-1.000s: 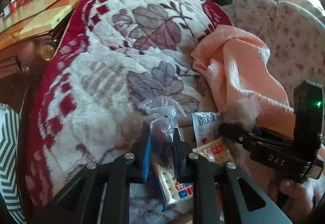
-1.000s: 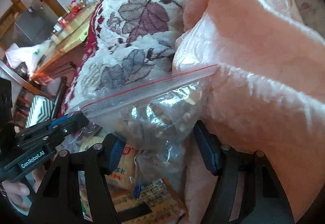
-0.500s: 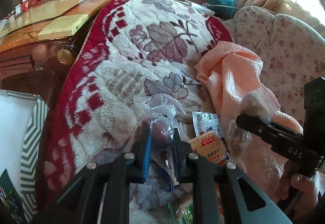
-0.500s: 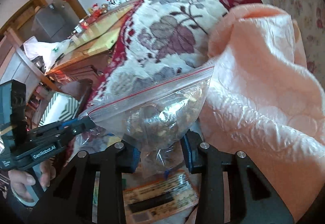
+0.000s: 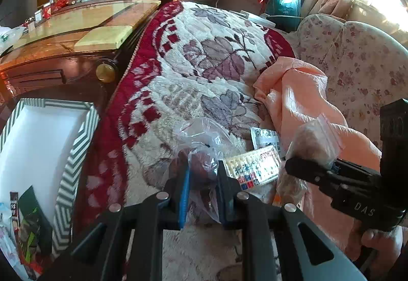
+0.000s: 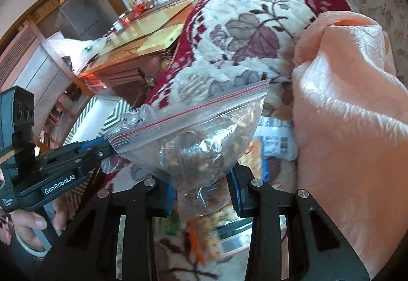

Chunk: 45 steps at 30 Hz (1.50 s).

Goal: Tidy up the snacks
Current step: 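Carry the dates bag and the zip bag over the white box with both tools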

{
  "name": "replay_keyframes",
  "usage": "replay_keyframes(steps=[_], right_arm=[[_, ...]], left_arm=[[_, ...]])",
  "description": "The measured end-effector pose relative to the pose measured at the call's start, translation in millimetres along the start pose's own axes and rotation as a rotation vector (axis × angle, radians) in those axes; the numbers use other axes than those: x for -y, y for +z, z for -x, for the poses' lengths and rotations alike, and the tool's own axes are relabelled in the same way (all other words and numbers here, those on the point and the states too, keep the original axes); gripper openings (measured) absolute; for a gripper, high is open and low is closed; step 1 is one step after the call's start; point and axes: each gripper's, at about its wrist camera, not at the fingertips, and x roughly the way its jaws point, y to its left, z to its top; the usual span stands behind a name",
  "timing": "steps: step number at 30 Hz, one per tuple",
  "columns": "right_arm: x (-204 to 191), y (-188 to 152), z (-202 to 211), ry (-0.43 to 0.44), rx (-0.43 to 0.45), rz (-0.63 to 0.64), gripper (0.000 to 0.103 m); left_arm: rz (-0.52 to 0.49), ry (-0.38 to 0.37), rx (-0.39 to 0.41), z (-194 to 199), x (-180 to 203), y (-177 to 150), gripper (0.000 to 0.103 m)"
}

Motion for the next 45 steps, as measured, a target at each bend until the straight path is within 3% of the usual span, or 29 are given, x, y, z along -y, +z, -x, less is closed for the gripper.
replay_keyframes(steps=[19, 45], right_arm=[[-61.1, -18.3, -8.1, 0.038, -0.069, 0.108, 0.033], [-149.0, -14.4, -36.4, 0.098, -0.142, 0.264, 0.033]], left_arm=[[0.012, 0.077, 0.062, 49.4, -28.4, -23.6, 0.020], [0.120, 0.164, 0.108, 90.0, -96.8, -39.4, 0.020]])
